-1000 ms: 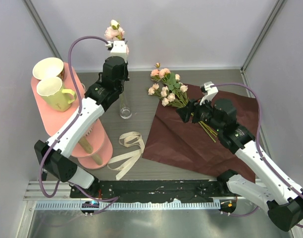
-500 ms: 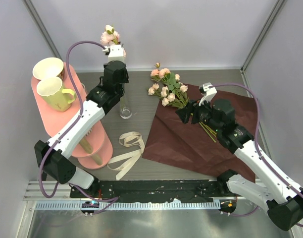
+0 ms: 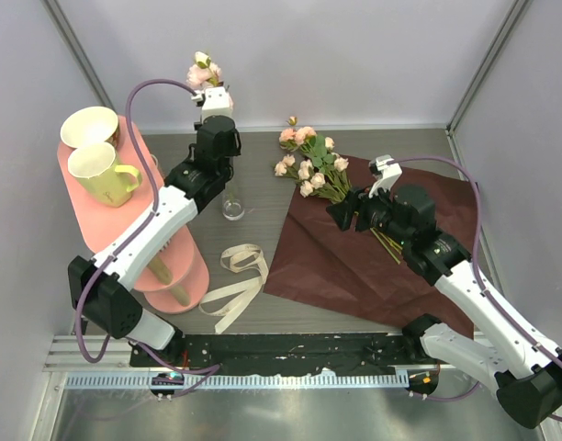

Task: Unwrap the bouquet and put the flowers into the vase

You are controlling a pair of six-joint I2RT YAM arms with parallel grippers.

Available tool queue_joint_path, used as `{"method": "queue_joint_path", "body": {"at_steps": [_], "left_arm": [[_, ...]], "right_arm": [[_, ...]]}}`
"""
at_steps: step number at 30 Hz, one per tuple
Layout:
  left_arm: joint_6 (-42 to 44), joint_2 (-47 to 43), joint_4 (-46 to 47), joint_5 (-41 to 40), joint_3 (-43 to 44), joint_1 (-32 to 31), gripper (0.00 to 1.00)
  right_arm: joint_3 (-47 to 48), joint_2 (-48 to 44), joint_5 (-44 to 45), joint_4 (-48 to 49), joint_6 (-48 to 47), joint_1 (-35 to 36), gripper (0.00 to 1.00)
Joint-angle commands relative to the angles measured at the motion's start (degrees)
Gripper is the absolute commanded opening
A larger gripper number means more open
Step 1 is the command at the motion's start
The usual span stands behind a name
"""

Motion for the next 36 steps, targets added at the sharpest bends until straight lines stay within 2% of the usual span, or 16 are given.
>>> {"method": "queue_joint_path", "body": {"at_steps": [1,2,4,5,6,14,16,19,26,29,30,33,34,36], "left_arm": [[-0.9,0.2,3.5,-1.9,-0.7,0.3,0.16],[-0.8,0.2,3.4,-1.9,-0.8,0.3,0.18],[-0.6,0.3,2.6,-1.9,-0.9,0.3,0.29],[-0.5,0.3,2.3,-1.8,-1.0,0.4,0.41],[-0.5,0.2,2.1,-2.0,-1.1,0.3,0.46],[-1.1,-2.6,-0.3,-0.4,-2.0,0.5,0.79],[-1.5,-3.7,-3.2,0.4,-1.1,0.5,0.85],[-4.1,-4.8,-9.4,3.6,1.3,0.5,0.98],[-8.3,-8.5,-22.0,11.6,5.8,0.5,1.0],[-9.0,-11.5,-24.2,20.5,6.8,0.5,1.0],[-9.0,-12.2,-24.1,26.6,6.8,0.5,1.0],[-9.7,-15.0,-23.9,34.7,7.3,0.5,1.0],[-10.3,-15.7,-23.9,39.8,7.4,0.5,1.0],[-10.8,-17.4,-23.2,45.0,7.2,0.5,1.0]], "right_arm": [[0.1,-1.3,0.6,0.5,0.1,0.3,0.66],[0.1,-1.2,0.5,0.6,0.2,0.3,0.66],[0.1,-1.1,0.3,0.5,0.3,0.3,0.66],[0.1,-1.0,0.2,0.6,0.4,0.3,0.66],[0.2,-1.0,0.1,0.4,0.5,0.3,0.66],[1.2,0.0,-0.1,-0.1,0.9,0.3,0.66],[1.6,0.7,0.3,-0.6,1.0,0.4,0.66],[2.4,1.6,1.4,-1.2,1.0,0.3,0.66],[6.5,8.0,6.4,-5.1,0.6,0.3,0.66],[8.5,12.7,13.1,-6.4,0.3,0.2,0.66],[9.1,14.0,14.5,-6.8,0.2,0.2,0.66],[11.6,19.9,19.3,-7.8,-0.2,-0.8,0.66],[12.6,21.4,20.6,-7.9,-0.3,-1.1,0.65],[13.3,25.4,21.0,-8.0,-0.1,-4.1,0.61]]}}
